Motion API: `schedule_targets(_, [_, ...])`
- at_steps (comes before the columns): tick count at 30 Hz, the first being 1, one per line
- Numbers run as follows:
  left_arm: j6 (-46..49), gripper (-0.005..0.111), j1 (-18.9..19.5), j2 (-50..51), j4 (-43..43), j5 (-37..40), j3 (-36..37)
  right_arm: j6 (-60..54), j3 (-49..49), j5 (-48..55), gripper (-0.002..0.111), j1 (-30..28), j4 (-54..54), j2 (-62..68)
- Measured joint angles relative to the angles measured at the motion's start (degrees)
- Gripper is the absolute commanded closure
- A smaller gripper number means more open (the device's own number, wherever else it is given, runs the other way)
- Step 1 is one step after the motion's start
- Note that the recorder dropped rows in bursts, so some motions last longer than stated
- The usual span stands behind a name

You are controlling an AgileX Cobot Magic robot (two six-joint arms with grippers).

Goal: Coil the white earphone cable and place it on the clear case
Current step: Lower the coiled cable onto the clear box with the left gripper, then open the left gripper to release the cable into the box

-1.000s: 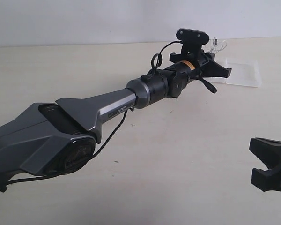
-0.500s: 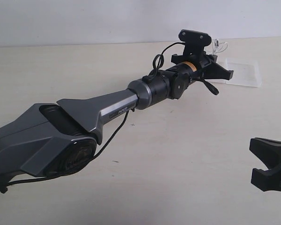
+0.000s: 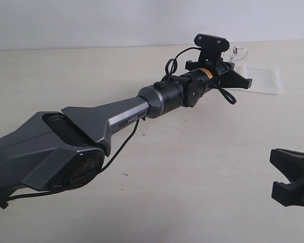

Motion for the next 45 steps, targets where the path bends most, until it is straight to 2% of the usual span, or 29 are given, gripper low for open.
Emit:
schedule_targets(12, [1.2, 0.105, 0.0, 0.0, 0.0, 0.1, 0.0, 0.2, 0.0, -0.2, 0.108, 0.0, 0.0, 0.0])
schedule_targets(14, [1.2, 0.100, 0.0, 0.0, 0.0, 0.2, 0.0, 0.3, 0.0, -0.2, 0.108, 0.0, 0.0, 0.0])
schedule_targets(19, [1.2, 0.075, 0.0, 0.0, 0.0, 0.3, 0.0, 0.3, 0.0, -0.2, 0.108, 0.0, 0.0, 0.0])
schedule_targets(21, [1.2, 0.070, 0.0, 0.0, 0.0, 0.3, 0.0, 0.3, 0.0, -0.2, 0.108, 0.0, 0.0, 0.0])
schedule_targets(36, [1.2, 0.068, 0.0, 0.0, 0.0, 0.3, 0.0, 0.4, 0.0, -0.3, 0.108, 0.0, 0.0, 0.0])
schedule_targets(41, [1.2, 0.047, 0.0, -0.1, 0.0, 1.3, 0.0, 0.4, 0.0, -0.3, 0.108, 0.0, 0.0, 0.0])
schedule_targets(45, [1.2, 0.045, 0.0, -0.9, 0.0, 3.6, 0.0, 0.4, 0.0, -0.3, 0.108, 0.0, 0.0, 0.0])
